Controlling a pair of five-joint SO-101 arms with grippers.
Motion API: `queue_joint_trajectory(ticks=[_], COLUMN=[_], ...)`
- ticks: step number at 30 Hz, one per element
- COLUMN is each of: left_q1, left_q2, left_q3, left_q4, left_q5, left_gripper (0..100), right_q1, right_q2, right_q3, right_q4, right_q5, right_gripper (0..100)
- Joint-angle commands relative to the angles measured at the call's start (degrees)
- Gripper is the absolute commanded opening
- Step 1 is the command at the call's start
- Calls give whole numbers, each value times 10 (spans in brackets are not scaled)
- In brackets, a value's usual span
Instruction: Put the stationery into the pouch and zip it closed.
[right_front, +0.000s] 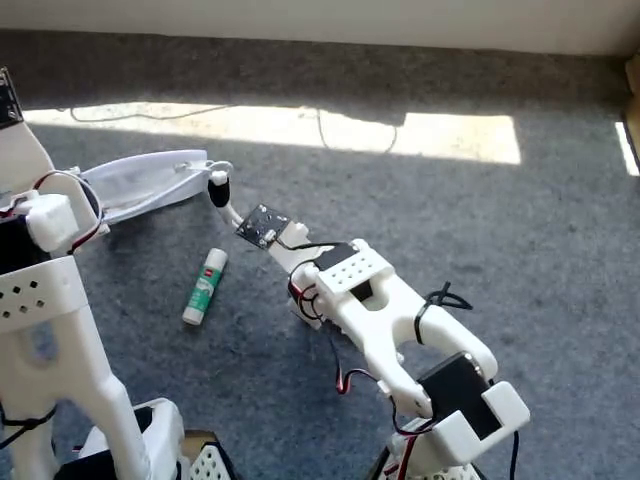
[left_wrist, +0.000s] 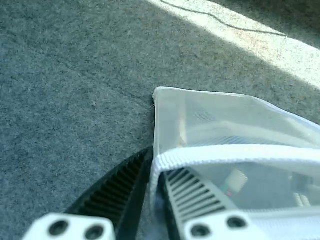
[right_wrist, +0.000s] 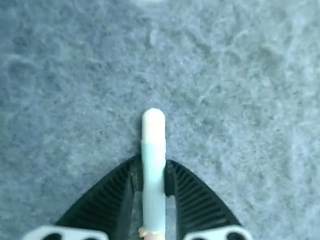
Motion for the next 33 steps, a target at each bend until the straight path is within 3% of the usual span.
queue_joint_trajectory(ticks=[1,6,12,26,33], left_q1=[10,44,87,202,232], left_q2=[-4,-4,-4,0,1], left_q3=[-10,-15,-29,-78,-78], left_q4=[0,0,0,1,2], left_q5=[5,6,25,43,55], left_gripper=[7,7,7,7,7], right_q1=[8,29,91,168,185], right_q2=[-5,-87,-183,-276,-393], right_q3=[-2,1,3,-2,-1], right_q4=[-3,-3,-2,-5,-5], right_q5=[8,7,-98,-215,-256], right_gripper=[4,4,4,4,4])
